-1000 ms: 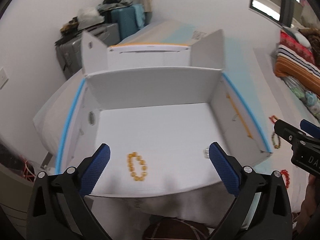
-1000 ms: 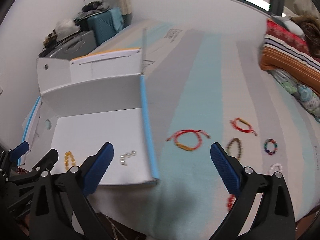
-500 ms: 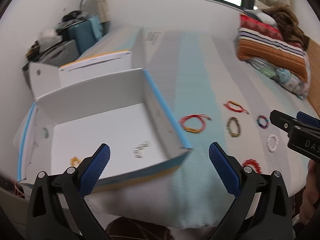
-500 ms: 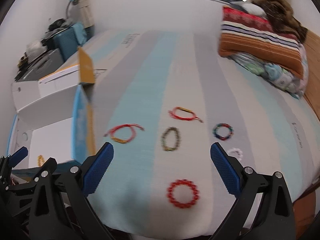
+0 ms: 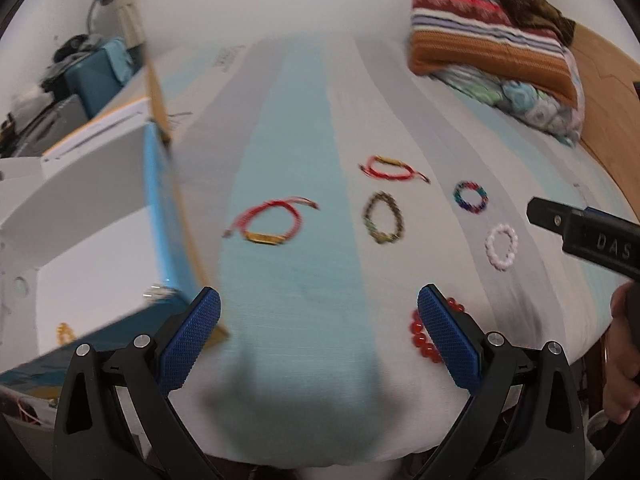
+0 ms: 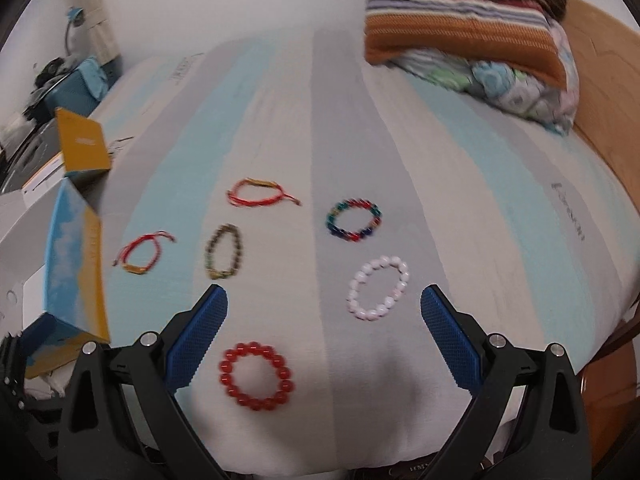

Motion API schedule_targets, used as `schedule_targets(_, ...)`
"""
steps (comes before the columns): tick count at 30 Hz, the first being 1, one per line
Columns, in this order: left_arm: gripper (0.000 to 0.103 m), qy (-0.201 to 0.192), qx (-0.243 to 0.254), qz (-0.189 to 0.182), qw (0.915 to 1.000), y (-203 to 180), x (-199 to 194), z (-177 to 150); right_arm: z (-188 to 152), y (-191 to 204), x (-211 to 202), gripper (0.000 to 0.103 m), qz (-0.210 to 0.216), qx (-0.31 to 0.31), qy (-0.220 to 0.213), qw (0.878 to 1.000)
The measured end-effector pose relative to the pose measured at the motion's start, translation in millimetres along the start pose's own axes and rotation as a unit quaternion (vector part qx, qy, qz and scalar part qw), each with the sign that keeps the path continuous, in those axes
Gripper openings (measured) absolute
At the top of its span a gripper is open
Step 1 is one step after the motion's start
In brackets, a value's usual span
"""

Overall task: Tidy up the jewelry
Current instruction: 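Move both tools back over the remaining bracelets on the bed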

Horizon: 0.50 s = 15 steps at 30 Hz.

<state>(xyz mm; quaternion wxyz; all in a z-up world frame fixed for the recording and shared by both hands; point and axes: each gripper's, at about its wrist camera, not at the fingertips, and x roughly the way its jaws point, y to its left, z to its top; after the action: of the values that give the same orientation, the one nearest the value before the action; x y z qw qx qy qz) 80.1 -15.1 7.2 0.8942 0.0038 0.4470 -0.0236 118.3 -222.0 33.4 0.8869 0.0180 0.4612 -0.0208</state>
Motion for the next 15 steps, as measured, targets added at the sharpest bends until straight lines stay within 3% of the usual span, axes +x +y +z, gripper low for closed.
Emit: schedule_targets(15, 0.097, 0.066, 0.033, -0.027, 0.9969, -39, 90, -21, -13, -48, 94, 0.093, -0.009, 0.048, 0.061, 0.997)
